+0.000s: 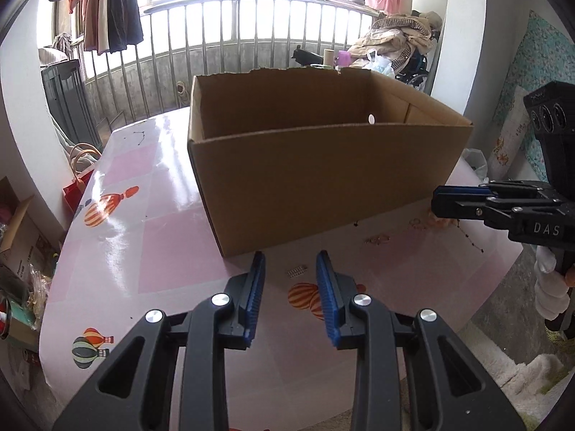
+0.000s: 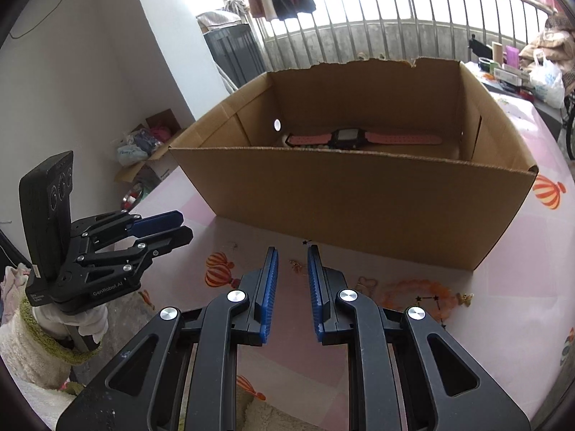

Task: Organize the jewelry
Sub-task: 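Move the right gripper back to the gold charms and orange bracelet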

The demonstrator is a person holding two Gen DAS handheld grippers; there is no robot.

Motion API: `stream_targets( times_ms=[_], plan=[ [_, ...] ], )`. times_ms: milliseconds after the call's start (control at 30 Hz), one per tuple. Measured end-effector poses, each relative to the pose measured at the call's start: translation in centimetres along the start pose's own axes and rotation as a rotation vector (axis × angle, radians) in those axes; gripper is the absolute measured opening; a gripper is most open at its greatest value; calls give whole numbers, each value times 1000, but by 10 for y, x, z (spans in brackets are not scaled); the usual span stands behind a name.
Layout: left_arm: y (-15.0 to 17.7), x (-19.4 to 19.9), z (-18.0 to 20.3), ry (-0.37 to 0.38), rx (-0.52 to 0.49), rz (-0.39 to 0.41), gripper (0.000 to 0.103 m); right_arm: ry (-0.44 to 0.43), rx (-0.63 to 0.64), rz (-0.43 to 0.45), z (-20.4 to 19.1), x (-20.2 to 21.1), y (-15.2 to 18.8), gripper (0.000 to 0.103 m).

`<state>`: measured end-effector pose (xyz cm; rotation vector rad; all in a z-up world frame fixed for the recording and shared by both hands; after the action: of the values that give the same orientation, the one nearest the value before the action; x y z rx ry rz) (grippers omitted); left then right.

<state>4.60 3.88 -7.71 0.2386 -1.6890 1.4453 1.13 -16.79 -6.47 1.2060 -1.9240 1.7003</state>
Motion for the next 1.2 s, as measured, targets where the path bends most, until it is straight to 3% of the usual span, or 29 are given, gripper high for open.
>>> stream_targets(
  times_ms=[300,700,1200],
  plan=[
    [10,-37,-9,-5,2,-67,28,9,-8,-13,1,-12,9,17],
    [6,-54,1,-15,-53,-72,28,24,-18,-19,2,-15,15,17],
    [20,-54,12,-95,-38,-29,10,25,-42,-2,5,-11,19,17]
  ],
)
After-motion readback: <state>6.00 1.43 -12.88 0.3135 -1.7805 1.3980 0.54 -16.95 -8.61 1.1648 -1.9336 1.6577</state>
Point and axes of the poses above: each gripper's, at about its wrist camera, not at the fingertips, and x roughly against the way its jaws point, z to its right, y to its underside, the point moved 4 cm from there along -x, roughly the way its jaws point, and after that the axes turned 2 degrees about y, right-handed, at the moved point
